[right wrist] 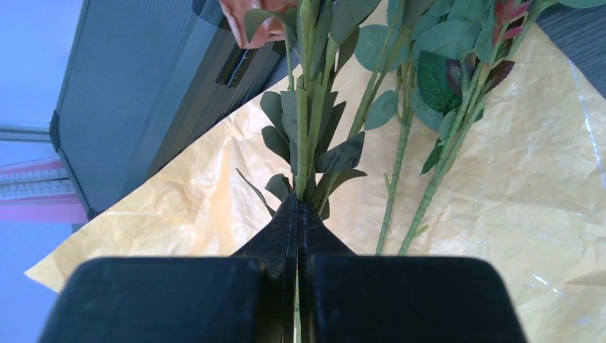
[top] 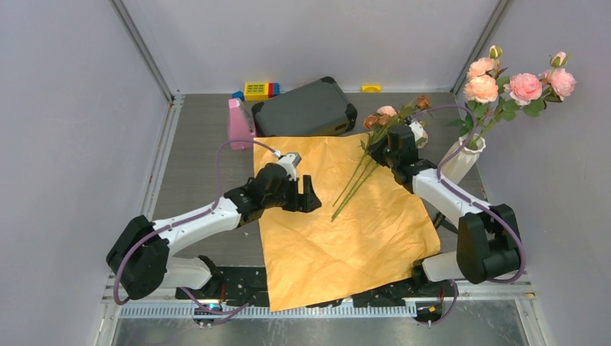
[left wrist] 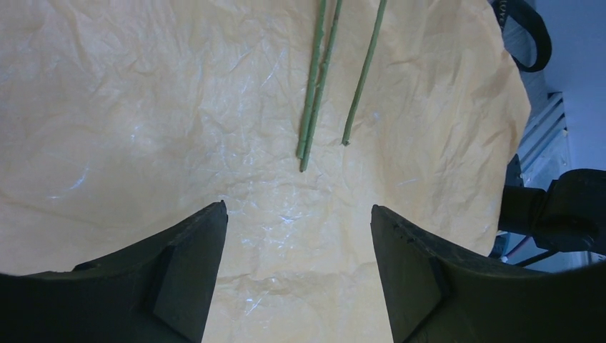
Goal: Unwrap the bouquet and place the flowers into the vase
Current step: Pick up the fake flower from the wrapping paper, then insert the fake flower into the vase.
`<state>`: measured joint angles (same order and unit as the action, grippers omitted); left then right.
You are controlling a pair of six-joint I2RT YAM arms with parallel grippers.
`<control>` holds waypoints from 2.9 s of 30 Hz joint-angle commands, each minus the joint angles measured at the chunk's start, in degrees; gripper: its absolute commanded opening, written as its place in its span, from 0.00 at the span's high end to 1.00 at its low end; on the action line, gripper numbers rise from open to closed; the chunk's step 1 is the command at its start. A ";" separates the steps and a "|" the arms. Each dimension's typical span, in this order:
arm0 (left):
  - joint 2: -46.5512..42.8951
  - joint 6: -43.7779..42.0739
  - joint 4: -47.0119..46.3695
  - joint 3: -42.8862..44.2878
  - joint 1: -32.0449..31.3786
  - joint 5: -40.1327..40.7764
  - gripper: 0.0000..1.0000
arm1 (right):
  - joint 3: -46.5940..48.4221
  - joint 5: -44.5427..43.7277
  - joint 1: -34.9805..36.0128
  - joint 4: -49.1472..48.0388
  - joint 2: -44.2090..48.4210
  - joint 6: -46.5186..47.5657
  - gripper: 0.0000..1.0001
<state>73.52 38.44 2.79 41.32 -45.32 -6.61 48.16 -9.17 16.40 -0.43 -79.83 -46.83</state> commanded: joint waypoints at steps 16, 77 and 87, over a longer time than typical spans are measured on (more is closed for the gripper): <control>7.74 8.23 -18.56 4.71 -0.13 -14.03 0.35 | 0.43 4.56 6.54 -6.23 9.51 -2.82 1.00; 0.34 4.72 -23.94 -3.12 -0.32 -19.00 1.00 | 9.67 19.27 8.21 -10.30 1.60 -2.87 0.88; 1.05 5.28 -22.74 -2.17 -0.18 -19.25 0.46 | 5.39 19.36 8.20 -15.47 8.24 2.43 1.00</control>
<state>74.54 44.21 -18.57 37.28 -45.43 -24.21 54.98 10.17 24.73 -8.99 -77.34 -48.36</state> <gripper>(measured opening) 0.332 0.056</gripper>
